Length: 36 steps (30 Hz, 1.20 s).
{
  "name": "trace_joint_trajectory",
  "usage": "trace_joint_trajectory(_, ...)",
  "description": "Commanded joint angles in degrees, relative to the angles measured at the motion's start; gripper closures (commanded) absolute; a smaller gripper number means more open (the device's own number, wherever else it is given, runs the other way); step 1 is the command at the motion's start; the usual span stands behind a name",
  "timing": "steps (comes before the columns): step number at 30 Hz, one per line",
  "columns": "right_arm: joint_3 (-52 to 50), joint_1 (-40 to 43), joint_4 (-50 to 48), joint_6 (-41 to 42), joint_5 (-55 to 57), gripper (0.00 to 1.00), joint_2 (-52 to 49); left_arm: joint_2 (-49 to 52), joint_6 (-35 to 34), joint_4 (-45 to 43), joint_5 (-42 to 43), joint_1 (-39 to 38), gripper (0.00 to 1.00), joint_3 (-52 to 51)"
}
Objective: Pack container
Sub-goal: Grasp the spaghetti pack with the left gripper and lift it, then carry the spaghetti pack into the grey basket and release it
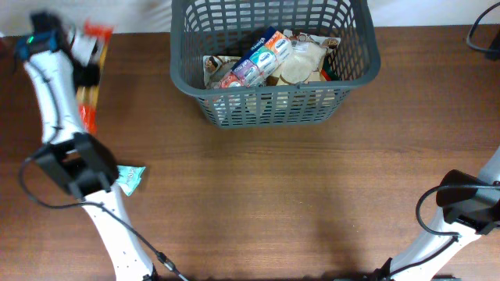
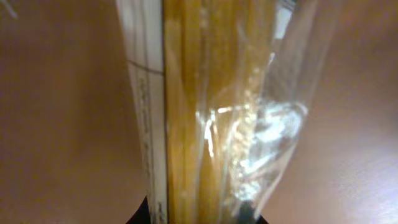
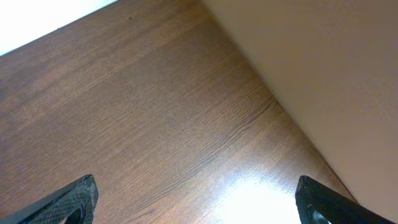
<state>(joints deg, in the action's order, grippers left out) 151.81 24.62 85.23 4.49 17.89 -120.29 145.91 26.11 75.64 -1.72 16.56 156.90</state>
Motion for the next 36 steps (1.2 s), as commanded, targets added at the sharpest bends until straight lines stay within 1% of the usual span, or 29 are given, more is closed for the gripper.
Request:
trace_joint_trajectory(1,0.09,0.2,-0.15,0.48,0.11,0.01,0.66,-5.03,0.94,-0.31,1.55,-4.81,0.98,13.79)
trace_joint_trajectory(3,0.09,0.2,-0.15,0.48,0.11,0.01,0.66,-5.62,0.92,-0.2,1.6,-7.28,0.98,19.63)
trace_joint_trajectory(5,0.09,0.2,-0.15,0.48,0.11,0.01,0.66,-6.62,0.92,-0.39,3.39,-9.09,0.98,23.12)
trace_joint_trajectory(8,0.09,0.2,-0.15,0.48,0.11,0.01,0.66,-10.58,1.03,-1.2,10.49,-11.41,0.98,22.82)
trace_joint_trajectory(10,0.09,0.2,-0.15,0.48,0.11,0.01,0.66,-12.48,2.54,-0.94,14.62,-13.14,0.98,22.84)
trace_joint_trajectory(14,0.09,0.2,-0.15,0.48,0.11,0.01,0.66,-14.51,5.18,0.44,17.9,-17.0,0.98,22.82)
trace_joint_trajectory(18,0.09,0.2,-0.15,0.48,0.09,0.01,0.66,-14.8,10.14,3.02,24.04,-21.59,0.98,22.82)
trace_joint_trajectory(21,0.09,0.2,-0.15,0.48,0.09,0.01,0.66,-14.8,12.63,3.06,27.3,-24.63,0.98,22.71)
trace_joint_trajectory(26,0.09,0.2,-0.15,0.48,0.09,0.01,0.66,-14.78,13.68,-0.44,27.47,-28.24,0.98,22.71)
trace_joint_trajectory(31,0.09,0.2,-0.15,0.48,0.11,0.01,0.66,-14.78,13.62,-4.57,27.5,-30.1,0.98,22.71)
trace_joint_trajectory(36,0.09,0.2,-0.15,0.48,0.11,0.01,0.66,-14.75,13.57,-4.09,27.71,-30.73,0.98,21.24)
